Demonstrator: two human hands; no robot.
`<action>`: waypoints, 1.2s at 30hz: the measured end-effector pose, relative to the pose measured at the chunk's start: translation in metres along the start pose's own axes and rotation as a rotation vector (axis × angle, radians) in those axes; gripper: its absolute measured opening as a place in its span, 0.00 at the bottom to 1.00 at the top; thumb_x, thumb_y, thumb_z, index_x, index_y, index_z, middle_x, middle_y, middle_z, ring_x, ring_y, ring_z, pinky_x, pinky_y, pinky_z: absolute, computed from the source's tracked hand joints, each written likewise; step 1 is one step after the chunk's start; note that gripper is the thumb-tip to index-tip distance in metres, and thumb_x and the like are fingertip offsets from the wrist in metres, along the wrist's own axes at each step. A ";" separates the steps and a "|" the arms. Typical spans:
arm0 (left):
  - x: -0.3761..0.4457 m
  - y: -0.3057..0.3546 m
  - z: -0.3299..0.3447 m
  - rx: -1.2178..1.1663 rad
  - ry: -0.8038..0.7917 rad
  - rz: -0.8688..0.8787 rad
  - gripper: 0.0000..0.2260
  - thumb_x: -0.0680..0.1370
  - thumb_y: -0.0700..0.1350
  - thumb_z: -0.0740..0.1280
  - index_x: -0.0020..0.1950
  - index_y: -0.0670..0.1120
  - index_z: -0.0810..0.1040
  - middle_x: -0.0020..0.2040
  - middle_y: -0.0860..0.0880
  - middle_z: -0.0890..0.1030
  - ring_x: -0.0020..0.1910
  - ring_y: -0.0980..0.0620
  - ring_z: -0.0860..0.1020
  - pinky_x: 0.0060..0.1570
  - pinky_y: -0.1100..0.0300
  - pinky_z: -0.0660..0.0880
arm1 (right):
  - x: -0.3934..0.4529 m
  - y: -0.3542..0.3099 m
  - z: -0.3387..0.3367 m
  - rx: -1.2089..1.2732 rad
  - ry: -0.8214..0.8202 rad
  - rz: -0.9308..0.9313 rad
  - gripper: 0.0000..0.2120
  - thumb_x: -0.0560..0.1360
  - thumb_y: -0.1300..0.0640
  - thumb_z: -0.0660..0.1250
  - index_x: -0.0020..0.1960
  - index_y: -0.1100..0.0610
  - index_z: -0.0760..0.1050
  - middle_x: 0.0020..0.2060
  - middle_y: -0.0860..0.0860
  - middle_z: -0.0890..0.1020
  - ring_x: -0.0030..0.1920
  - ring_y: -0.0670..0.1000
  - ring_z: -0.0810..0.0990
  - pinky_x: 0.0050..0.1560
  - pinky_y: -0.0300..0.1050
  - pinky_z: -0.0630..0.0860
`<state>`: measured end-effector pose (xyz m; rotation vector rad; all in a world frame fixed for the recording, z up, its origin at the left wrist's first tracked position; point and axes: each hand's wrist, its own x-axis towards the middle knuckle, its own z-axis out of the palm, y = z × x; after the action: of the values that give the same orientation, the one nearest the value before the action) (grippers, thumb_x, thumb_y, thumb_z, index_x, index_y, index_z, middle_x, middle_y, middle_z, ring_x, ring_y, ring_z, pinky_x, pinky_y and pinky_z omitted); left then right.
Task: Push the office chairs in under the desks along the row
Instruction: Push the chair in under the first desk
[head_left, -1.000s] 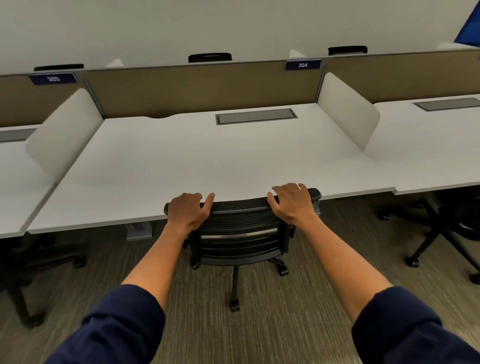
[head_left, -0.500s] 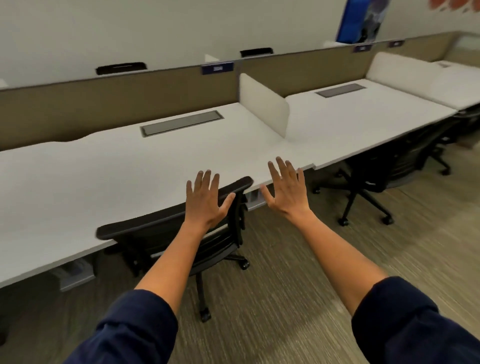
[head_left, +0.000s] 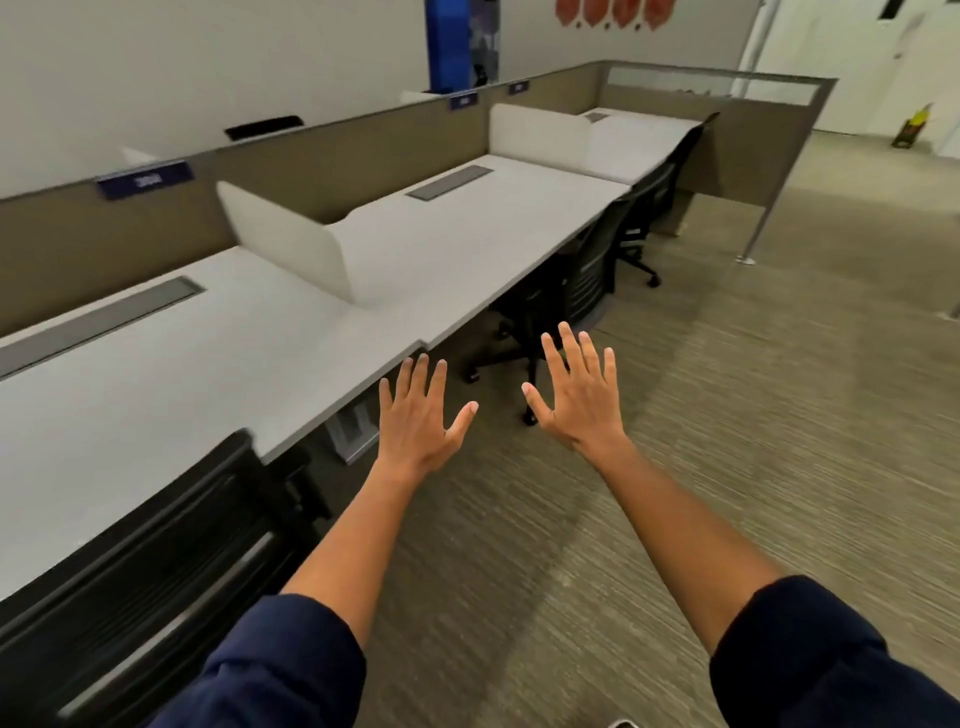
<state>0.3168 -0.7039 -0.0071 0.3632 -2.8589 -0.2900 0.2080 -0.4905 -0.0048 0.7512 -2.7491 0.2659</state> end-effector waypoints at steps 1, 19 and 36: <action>0.013 0.018 0.007 -0.004 -0.004 0.018 0.37 0.79 0.69 0.49 0.82 0.48 0.53 0.83 0.44 0.53 0.82 0.44 0.48 0.79 0.38 0.49 | 0.003 0.022 0.000 0.002 0.006 0.020 0.37 0.80 0.35 0.52 0.82 0.53 0.51 0.82 0.56 0.50 0.81 0.60 0.50 0.79 0.67 0.48; 0.247 0.323 0.126 -0.045 -0.061 0.255 0.36 0.80 0.67 0.51 0.82 0.47 0.52 0.83 0.43 0.52 0.82 0.44 0.46 0.79 0.38 0.48 | 0.106 0.375 -0.003 -0.046 0.042 0.204 0.37 0.80 0.33 0.51 0.82 0.52 0.49 0.82 0.55 0.49 0.82 0.60 0.49 0.79 0.67 0.47; 0.592 0.405 0.243 -0.049 0.004 0.224 0.39 0.78 0.70 0.45 0.81 0.46 0.54 0.82 0.42 0.54 0.82 0.42 0.48 0.77 0.36 0.48 | 0.394 0.572 0.076 -0.083 0.035 0.160 0.38 0.79 0.32 0.45 0.83 0.51 0.47 0.83 0.54 0.47 0.82 0.58 0.47 0.79 0.66 0.45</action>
<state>-0.3927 -0.4387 -0.0193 0.0334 -2.8480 -0.3153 -0.4314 -0.2091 -0.0119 0.5017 -2.7709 0.1943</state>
